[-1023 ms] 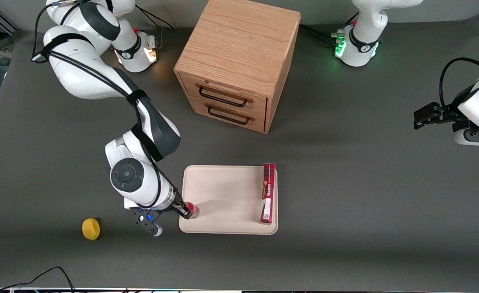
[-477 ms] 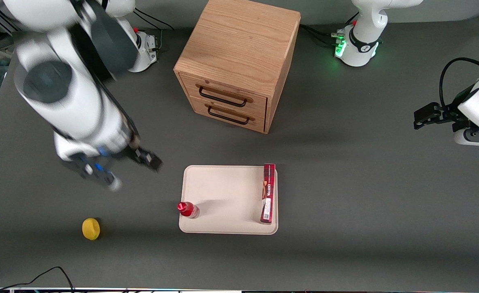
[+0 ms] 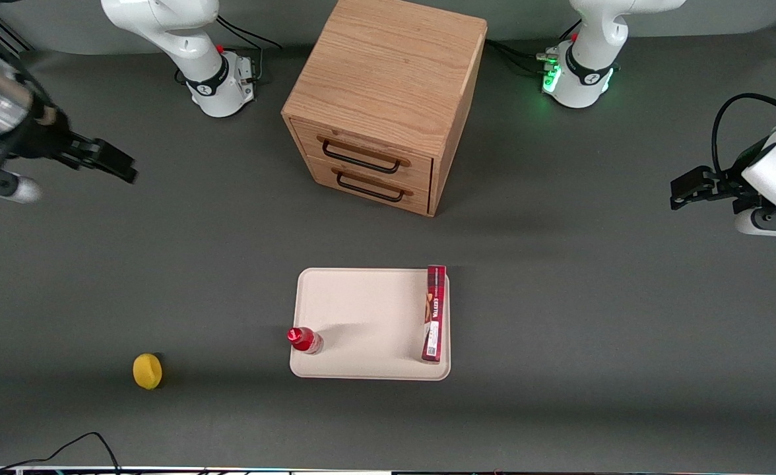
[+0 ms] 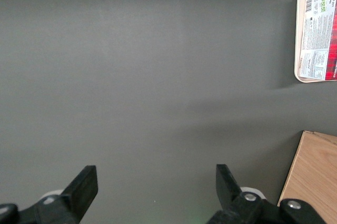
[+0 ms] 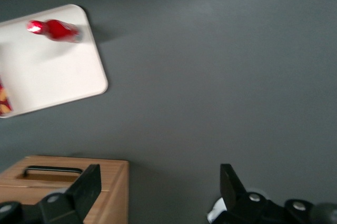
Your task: Place coke bottle on tray
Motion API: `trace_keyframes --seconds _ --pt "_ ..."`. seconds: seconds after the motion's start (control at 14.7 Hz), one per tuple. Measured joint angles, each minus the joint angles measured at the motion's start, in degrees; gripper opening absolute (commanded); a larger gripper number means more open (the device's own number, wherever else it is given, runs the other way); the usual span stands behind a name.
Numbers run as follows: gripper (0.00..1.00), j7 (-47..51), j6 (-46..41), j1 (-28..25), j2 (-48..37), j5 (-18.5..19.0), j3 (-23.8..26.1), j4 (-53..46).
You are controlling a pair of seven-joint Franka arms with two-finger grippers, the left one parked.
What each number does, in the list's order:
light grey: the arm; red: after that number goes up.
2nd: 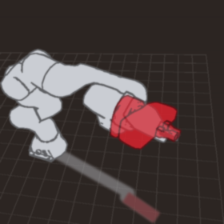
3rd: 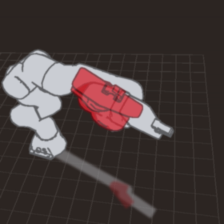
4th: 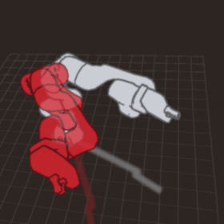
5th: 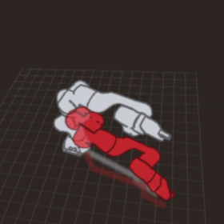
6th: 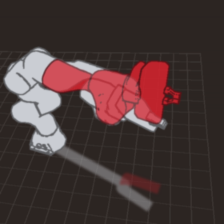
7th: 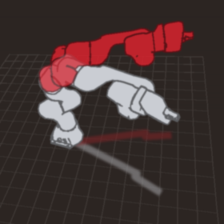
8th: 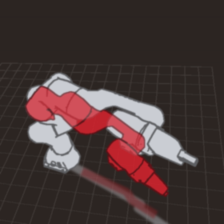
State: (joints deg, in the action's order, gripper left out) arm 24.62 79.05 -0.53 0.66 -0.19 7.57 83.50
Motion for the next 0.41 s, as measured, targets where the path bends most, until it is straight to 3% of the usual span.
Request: trace_keyframes --seconds 0.2,0.41 --pt "1.00 -4.59 8.40 0.04 -8.10 -0.22 -3.51 15.47" --pt "1.00 -4.81 10.86 -0.08 -12.32 -0.22 -3.65 21.72"
